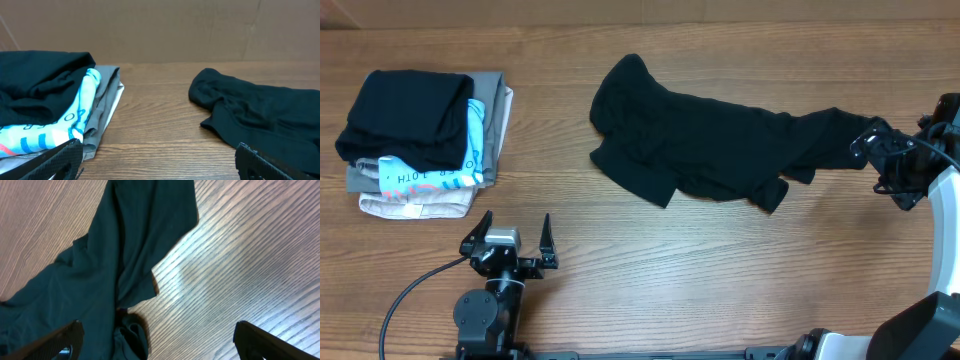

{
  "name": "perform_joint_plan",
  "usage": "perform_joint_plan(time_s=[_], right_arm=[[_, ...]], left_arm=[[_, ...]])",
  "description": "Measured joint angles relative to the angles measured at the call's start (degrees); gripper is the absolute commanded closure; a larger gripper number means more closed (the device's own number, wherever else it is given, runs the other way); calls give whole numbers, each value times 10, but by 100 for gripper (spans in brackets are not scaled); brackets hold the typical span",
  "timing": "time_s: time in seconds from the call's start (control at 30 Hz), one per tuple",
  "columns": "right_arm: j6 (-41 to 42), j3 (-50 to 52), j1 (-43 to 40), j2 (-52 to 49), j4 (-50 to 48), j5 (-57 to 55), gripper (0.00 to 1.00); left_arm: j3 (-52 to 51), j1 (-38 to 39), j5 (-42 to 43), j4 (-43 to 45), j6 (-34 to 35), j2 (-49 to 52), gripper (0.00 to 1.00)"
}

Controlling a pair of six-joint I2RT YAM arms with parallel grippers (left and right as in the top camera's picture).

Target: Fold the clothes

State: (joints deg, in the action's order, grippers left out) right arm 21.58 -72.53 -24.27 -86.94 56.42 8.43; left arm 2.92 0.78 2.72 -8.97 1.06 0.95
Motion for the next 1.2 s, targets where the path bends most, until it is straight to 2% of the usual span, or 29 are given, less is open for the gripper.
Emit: perform_joint_plan(time_s=[0.1,0.2,0.23,0.33,0.43,0.47,0.7,0.83,1.07,1.2], right_arm=[[0,0,0,0,2,10,1],[-1,0,0,0,10,22,11],[-3,0,0,0,13,24,18],[-3,0,0,0,13,30,29],[-3,0,0,0,8,33,49],[-2,0,0,0,4,34,58],[-6,0,8,-36,2,35,65],[-7,0,12,-61,0,36,75],[-8,0,12,-67,-1,36,74],[-8,0,12,-67,-2,40,76]], left_arm=[[0,0,0,0,0,0,0],[0,0,0,0,0,0,0],[0,0,0,0,0,0,0],[0,0,0,0,0,0,0],[0,0,0,0,0,0,0],[0,0,0,0,0,0,0],[0,0,0,0,0,0,0],[0,0,-2,3,0,0,0],[0,0,-4,5,0,0,0],[0,0,65,43,5,0,0]])
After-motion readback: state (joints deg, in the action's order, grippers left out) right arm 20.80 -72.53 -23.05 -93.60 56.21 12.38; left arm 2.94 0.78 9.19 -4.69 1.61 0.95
